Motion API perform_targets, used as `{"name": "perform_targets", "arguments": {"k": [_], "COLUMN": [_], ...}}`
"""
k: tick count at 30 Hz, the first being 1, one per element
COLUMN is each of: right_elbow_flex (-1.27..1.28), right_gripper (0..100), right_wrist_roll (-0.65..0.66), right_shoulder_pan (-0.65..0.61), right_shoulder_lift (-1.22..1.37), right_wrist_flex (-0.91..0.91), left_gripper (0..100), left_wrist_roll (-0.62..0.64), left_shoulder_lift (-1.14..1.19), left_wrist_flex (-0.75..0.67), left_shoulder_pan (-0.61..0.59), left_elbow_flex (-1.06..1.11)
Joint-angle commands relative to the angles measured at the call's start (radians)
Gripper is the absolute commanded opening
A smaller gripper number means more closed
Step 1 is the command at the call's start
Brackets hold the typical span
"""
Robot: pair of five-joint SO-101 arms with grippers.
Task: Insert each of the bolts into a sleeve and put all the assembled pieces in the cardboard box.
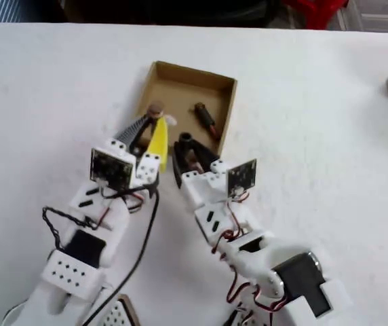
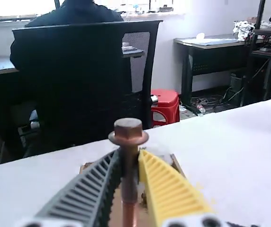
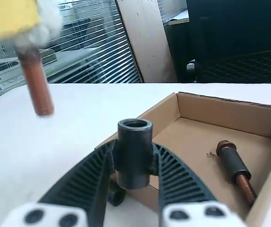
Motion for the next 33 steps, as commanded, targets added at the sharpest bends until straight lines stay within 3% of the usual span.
{"name": "perform_targets", "arguments": {"k": [1, 9, 19, 22, 26, 33], "right_elbow_flex": [-0.020, 0.002, 0.037, 0.048, 0.046, 0.046], "right_gripper": [1.6, 1.6, 1.6, 1.6, 1.6, 1.5], "right_wrist_roll": [0.003, 0.021, 0.072, 0.072, 0.072, 0.074], "right_shoulder_pan": [0.002, -0.027, -0.035, -0.035, -0.033, -0.035], "right_shoulder_lift": [-0.002, -0.002, -0.004, -0.004, -0.004, -0.004], "right_wrist_flex": [-0.022, -0.027, -0.096, -0.134, -0.142, -0.142], "left_gripper": [2, 2, 2, 2, 2, 2], "left_wrist_roll": [-0.012, -0.012, 0.043, 0.123, 0.129, 0.129], "left_shoulder_lift": [-0.028, -0.022, -0.021, -0.021, -0.015, 0.259], "left_wrist_flex": [0.012, 0.005, -0.140, -0.143, -0.117, -0.123], "left_shoulder_pan": [0.044, 0.139, 0.085, 0.045, 0.048, 0.045], "left_elbow_flex": [-0.109, -0.117, -0.052, -0.066, -0.077, -0.209]}}
